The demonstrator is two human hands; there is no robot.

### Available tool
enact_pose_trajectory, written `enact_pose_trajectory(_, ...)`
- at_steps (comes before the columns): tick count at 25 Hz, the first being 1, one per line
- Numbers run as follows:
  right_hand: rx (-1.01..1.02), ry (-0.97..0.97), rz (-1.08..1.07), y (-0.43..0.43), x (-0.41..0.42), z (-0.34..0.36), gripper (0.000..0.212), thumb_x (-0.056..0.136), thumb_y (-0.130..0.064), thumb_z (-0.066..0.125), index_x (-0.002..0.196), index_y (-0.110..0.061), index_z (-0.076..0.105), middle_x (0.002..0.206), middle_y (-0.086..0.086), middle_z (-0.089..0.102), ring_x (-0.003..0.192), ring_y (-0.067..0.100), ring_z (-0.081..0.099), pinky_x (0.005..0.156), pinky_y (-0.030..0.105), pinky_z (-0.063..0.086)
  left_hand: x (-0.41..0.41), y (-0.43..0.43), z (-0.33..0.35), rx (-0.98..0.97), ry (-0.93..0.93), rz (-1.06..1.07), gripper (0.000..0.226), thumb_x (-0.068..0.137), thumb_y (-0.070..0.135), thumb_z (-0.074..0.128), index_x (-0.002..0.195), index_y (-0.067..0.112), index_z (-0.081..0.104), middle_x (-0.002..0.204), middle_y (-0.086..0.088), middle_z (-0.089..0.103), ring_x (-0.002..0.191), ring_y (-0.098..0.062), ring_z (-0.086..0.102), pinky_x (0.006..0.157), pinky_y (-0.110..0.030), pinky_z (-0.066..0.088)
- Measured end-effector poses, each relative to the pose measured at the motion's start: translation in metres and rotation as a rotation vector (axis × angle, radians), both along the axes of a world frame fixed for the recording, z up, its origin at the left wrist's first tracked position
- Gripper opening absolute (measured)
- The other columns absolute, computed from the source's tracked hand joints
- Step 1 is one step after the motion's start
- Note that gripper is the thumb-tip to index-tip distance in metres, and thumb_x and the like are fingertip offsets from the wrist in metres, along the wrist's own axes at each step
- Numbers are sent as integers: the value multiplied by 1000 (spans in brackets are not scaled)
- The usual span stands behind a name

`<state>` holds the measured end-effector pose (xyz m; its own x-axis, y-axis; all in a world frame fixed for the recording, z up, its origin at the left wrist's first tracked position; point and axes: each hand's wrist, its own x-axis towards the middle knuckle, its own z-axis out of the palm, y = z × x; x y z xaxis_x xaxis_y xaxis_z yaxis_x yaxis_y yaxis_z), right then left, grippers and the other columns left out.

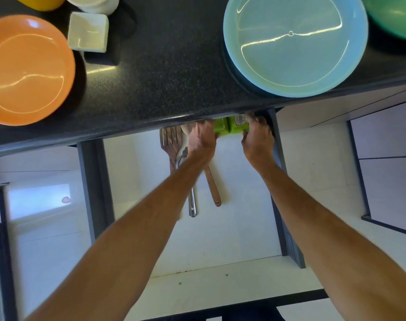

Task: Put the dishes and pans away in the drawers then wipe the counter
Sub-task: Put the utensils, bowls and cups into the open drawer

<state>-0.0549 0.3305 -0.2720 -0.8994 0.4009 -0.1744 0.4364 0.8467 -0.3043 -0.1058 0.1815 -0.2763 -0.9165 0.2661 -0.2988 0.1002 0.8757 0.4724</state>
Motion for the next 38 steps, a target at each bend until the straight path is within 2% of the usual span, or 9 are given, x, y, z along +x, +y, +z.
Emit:
enact_pose_trajectory(4, 20, 31, 9, 2, -12, -3, 48, 95, -3, 64, 141, -14, 56, 132, 16, 61, 120, 37, 61, 91, 46, 56, -7, 0, -2, 21, -10, -6, 40, 95, 17, 70, 132, 9, 58, 129, -14, 63, 112, -30, 64, 95, -36, 55)
enact_pose_trajectory(8, -48, 37, -26, -2, -4, -3, 60, 93, -5, 69, 148, -11, 47, 140, 18, 57, 127, 37, 57, 96, 46, 54, -2, -5, 5, 3, -44, -11, 47, 100, 18, 63, 143, 8, 47, 138, -17, 57, 118, -28, 61, 93, -32, 54)
enact_pose_trajectory(13, -206, 200, -87, -21, 34, 24, 55, 97, -17, 69, 148, -11, 49, 138, 15, 60, 123, 30, 61, 99, 43, 56, 34, -18, 39, 6, -47, -42, 69, 100, 20, 62, 159, 15, 26, 168, -14, 14, 130, -40, 55, 93, -49, 58)
enact_pose_trajectory(18, -309, 571, 22, -36, 50, 85, 25, 98, -15, 69, 121, -4, 67, 115, 10, 71, 100, 18, 67, 77, 26, 60, 56, -34, 104, 195, 62, -27, 35, 100, 22, 62, 133, 14, 54, 139, -7, 55, 100, -25, 67, 83, -39, 61)
enact_pose_trajectory(21, -339, 681, 91, -38, 37, 125, 19, 96, -7, 71, 115, -3, 69, 111, 9, 70, 98, 16, 67, 77, 23, 59, 43, -41, 139, 324, 218, -60, 25, 100, 19, 59, 124, 12, 58, 122, -5, 61, 80, -19, 65, 65, -38, 60)
enact_pose_trajectory(25, -364, 717, 169, -45, -23, 166, 20, 96, -4, 67, 117, -2, 66, 113, 10, 67, 102, 21, 66, 82, 25, 57, -19, -35, 175, 400, 346, -10, 26, 101, 18, 55, 127, 15, 55, 126, 0, 56, 86, -13, 63, 71, -35, 59)
enact_pose_trajectory(29, -229, 632, 196, -46, -122, 168, 41, 89, -6, 70, 128, -5, 59, 126, 13, 60, 120, 28, 57, 99, 35, 51, -97, -24, 185, 318, 336, 58, 46, 94, 15, 61, 137, 14, 46, 140, -4, 46, 118, -22, 58, 90, -43, 57)
enact_pose_trajectory(34, -16, 149, 159, -32, -245, 168, 66, 98, -28, 67, 155, -21, 34, 163, 31, 18, 153, 46, 16, 121, 53, 24, -169, -20, 175, 203, 246, 76, 72, 91, 14, 68, 151, 19, 28, 151, -10, 34, 133, -28, 48, 97, -48, 54)
enact_pose_trajectory(38, 2, 102, 228, -24, -275, 173, 33, 103, -38, 57, 129, -19, 60, 141, 17, 52, 135, 37, 44, 108, 52, 39, -207, -19, 177, 145, 183, 72, 92, 88, 17, 74, 156, 33, 14, 161, -20, 20, 146, -38, 33, 106, -53, 48)
